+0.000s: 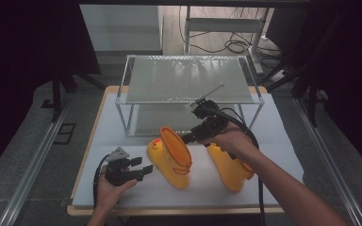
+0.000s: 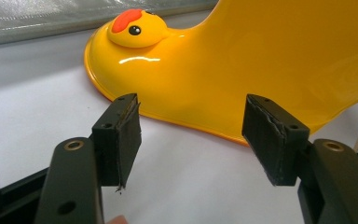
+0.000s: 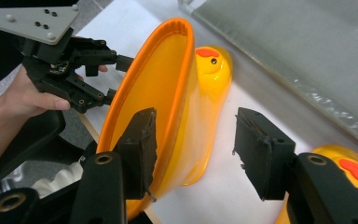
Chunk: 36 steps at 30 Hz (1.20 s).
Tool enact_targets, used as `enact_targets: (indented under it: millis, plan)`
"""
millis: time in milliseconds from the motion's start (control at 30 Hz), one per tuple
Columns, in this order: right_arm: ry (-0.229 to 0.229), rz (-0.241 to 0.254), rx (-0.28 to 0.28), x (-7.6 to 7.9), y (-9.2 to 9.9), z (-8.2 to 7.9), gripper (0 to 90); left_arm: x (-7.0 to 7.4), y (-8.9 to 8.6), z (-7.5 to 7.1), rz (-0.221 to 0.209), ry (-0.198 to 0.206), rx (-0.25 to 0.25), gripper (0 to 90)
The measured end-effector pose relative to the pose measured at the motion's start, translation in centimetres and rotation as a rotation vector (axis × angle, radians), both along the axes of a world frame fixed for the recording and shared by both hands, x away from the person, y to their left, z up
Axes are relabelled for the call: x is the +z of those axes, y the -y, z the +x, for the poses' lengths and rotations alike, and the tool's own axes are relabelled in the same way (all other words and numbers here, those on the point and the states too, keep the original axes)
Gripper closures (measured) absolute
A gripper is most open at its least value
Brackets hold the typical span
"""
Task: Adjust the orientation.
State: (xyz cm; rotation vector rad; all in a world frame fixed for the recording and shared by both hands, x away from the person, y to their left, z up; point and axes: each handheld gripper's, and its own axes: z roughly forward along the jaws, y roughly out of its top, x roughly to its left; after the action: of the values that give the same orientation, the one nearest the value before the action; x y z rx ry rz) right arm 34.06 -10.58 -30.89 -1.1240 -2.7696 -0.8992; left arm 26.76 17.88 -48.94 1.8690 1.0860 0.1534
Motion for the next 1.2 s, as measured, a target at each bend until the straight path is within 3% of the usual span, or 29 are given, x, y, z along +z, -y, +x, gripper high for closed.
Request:
enact_targets:
  millis: [167, 400, 433, 467, 500, 600, 733, 867, 1067, 1200]
  plan:
    - [-0.045, -0.039, 0.008, -1.3, -1.9, 0.6, 53.5, -0.1, 0.1, 0.0, -0.002, -0.003, -0.001, 37.3]
    - [-0.085, -0.084, 0.008, -2.5, -2.9, 1.1, 63.1, -0.1, 0.1, -0.1, -0.001, -0.003, -0.002, 37.3]
    - [-0.106, -0.097, 0.016, -2.9, -3.3, 1.1, 70.0, -0.1, 0.0, 0.0, -0.001, -0.003, -0.002, 37.3]
    - [-0.106, -0.097, 0.016, -2.9, -3.3, 1.1, 70.0, -0.1, 0.0, 0.0, -0.001, -0.003, -0.002, 37.3]
    - [-0.106, -0.109, 0.013, -3.0, -3.6, 1.1, 77.6, -0.1, 0.0, 0.0, -0.002, -0.003, 0.001, 37.3]
    - [-0.105, -0.123, 0.005, -3.0, -3.6, 1.2, 84.6, -0.2, -0.1, 0.0, -0.002, -0.003, -0.001, 37.3]
    - [-0.119, -0.104, -0.019, -2.7, -3.3, 1.4, 85.8, -0.2, -0.2, 0.0, -0.004, -0.005, 0.004, 37.5]
    - [-0.077, -0.087, -0.040, -1.4, -2.5, 1.5, 86.1, -0.2, -0.4, 0.0, -0.010, -0.006, 0.007, 37.6]
    - [-0.031, -0.067, -0.101, 0.5, 0.6, 0.8, 86.2, -0.2, -0.3, 0.0, -0.015, -0.005, 0.007, 37.8]
    - [-0.037, -0.077, -0.141, 0.2, 2.4, 0.0, 86.1, 0.0, -0.1, -0.1, -0.013, -0.002, 0.002, 37.8]
